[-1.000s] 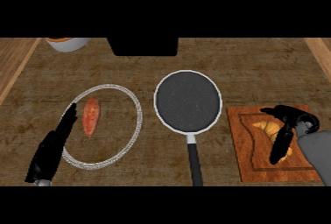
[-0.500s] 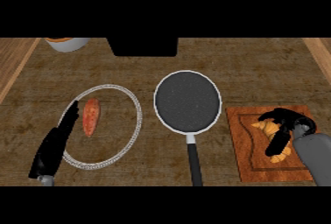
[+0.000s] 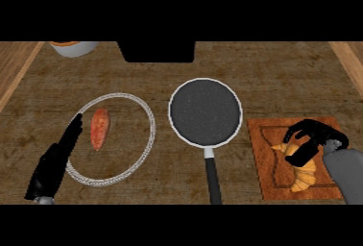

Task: Pick the croissant from the cutting board and place it in the pan

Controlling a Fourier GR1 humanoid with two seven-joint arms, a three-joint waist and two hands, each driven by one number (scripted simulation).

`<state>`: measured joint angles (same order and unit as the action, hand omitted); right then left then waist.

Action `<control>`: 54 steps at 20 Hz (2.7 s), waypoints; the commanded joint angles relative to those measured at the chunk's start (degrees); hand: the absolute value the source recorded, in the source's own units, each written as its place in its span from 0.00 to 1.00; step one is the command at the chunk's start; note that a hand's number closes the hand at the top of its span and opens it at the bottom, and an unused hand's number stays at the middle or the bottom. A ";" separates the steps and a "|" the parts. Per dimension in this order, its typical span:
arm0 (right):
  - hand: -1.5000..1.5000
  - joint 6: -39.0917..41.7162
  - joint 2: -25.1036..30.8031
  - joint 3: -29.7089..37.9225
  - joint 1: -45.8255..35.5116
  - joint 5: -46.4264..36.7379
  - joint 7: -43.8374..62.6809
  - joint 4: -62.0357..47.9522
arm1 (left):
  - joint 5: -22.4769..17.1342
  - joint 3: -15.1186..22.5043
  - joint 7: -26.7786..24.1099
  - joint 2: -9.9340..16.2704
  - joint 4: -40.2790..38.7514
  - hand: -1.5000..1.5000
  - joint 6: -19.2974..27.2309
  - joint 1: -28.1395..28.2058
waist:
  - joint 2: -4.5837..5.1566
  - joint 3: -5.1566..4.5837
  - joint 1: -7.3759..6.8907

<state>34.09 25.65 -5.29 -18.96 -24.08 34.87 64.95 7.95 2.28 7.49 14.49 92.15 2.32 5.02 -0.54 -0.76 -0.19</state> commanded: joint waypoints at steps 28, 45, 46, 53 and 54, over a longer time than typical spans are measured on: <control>1.00 -34.24 -0.59 -0.12 -19.64 -14.88 -42.05 1.33 | 0.37 -2.03 2.50 -0.27 -1.13 0.50 -2.33 -3.82 | 0.62 0.75 -0.56; 1.00 -39.95 -24.01 -3.52 -36.58 -20.21 -38.21 -31.36 | 3.75 0.97 1.17 -4.23 -0.54 0.50 -0.79 -2.47 | 1.05 0.77 -1.65; 1.00 -41.68 -24.72 -2.92 -39.93 -21.24 -37.21 -35.70 | 2.91 0.26 -2.66 -3.21 -1.32 0.50 -1.94 -1.15 | 1.40 0.75 -2.74; 1.00 -33.88 -25.59 2.00 -38.88 -9.92 -37.70 -44.01 | 2.68 -0.45 1.23 -2.76 -1.04 0.50 -2.39 -6.22 | 2.05 0.86 -4.37; 0.00 -34.35 -25.60 2.00 -39.91 -9.37 -37.35 -46.09 | 3.21 -0.12 0.38 -2.21 -2.13 0.50 -2.98 -7.13 | 2.39 0.84 -5.05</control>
<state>-2.81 0.83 -6.70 -58.57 -39.61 -3.89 23.29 10.92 2.05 7.97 11.80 90.93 0.05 -0.02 1.33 0.04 -4.02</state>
